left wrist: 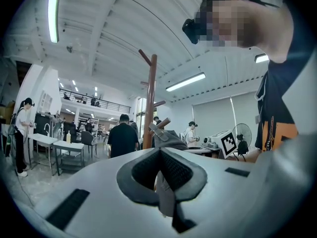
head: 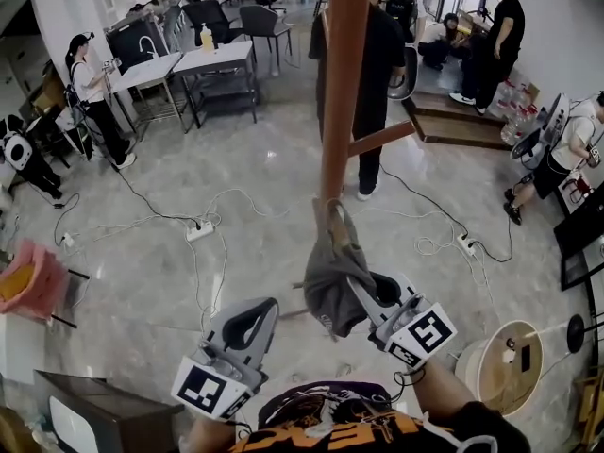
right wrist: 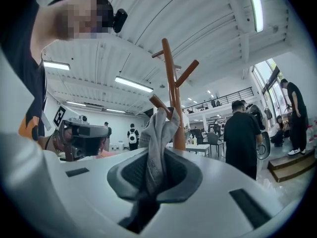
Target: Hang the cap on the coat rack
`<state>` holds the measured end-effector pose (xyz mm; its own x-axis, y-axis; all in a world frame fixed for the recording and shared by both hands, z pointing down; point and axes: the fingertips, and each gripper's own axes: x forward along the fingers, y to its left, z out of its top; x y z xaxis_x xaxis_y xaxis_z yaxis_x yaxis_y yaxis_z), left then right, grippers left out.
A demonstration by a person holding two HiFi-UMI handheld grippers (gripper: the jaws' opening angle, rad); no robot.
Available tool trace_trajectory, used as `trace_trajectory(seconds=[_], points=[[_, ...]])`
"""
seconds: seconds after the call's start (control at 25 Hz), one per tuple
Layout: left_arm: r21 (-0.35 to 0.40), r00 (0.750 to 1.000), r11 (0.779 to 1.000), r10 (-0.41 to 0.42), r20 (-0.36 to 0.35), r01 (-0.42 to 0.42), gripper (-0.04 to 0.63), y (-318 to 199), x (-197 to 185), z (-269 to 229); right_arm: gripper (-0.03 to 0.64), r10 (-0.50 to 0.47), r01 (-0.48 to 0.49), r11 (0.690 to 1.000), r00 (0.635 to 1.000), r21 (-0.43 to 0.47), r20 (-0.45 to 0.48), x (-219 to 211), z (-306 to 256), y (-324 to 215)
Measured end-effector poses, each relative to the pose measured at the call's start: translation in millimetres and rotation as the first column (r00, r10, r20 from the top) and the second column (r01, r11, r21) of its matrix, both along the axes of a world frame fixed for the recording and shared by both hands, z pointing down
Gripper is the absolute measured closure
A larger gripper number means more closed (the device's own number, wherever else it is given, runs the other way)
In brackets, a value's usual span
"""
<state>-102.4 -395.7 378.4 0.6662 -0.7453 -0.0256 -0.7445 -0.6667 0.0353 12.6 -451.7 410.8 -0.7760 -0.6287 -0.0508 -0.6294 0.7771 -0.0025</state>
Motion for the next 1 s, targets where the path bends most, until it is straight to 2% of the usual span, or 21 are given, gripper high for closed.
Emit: trace_trajectory(seconds=[0.2,0.64,0.84,1.0], points=[[0.003,1.0,1.0,-0.017,0.005,0.017,0.572,9,-1,4,0.569,0.008,-0.009,0.999,1.0,-0.031,-0.019,-3,31,-8],[0.002,0.999,0.999,-0.046,0.006,0.046,0.572,19,-5,4,0.569,0.05,-0.052,0.996,0.999,-0.07,-0.019,1,52,-38],[0.009,0.999,0.998,-0.054,0.007,0.054,0.572,28,-3,6,0.567,0.074,-0.076,0.996,0.997,-0.052,-0.038,3,60,-41],[0.014,0.998,0.998,-0.062,0.009,0.062,0.572,28,-1,7,0.54,0.116,-0.118,0.993,0.991,-0.03,-0.07,8,67,-48]])
